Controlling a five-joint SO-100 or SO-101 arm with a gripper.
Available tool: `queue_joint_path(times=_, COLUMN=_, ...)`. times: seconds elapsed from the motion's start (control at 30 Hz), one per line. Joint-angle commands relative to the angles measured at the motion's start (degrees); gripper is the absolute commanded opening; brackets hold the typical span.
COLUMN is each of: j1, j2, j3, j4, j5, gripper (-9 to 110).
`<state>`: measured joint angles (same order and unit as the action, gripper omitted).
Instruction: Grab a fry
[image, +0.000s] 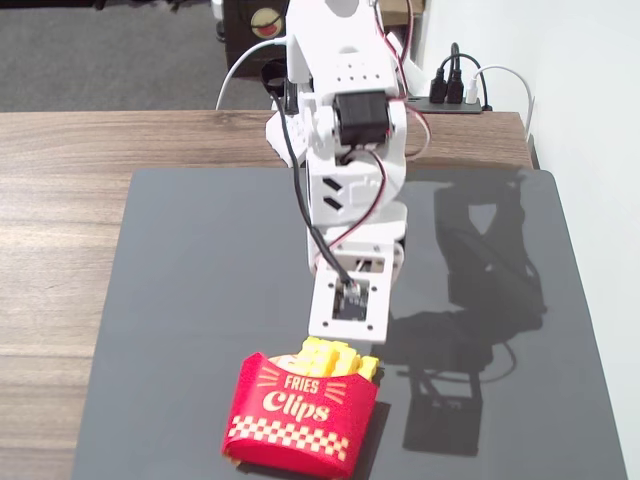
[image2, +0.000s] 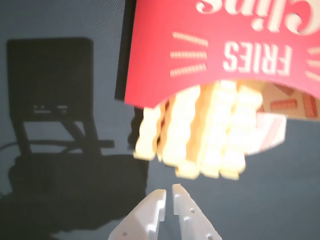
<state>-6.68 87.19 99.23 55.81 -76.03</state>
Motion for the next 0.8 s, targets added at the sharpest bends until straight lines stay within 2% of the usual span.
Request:
queue_joint_path(times=0.0, j1=-0.7, j2=-1.7, j3=-5.3, j4=-1.1, j5=0.2, gripper=1)
queue_joint_path(times=0.3, j1=-1.3, j2=-7.3, j3=-9.9, j4=-1.3, j5=1.0, gripper=1)
queue_joint_path(times=0.77, j1=6.9, j2=-3.3, j3=-7.6, j4=4.6, j5=-0.9, gripper=1)
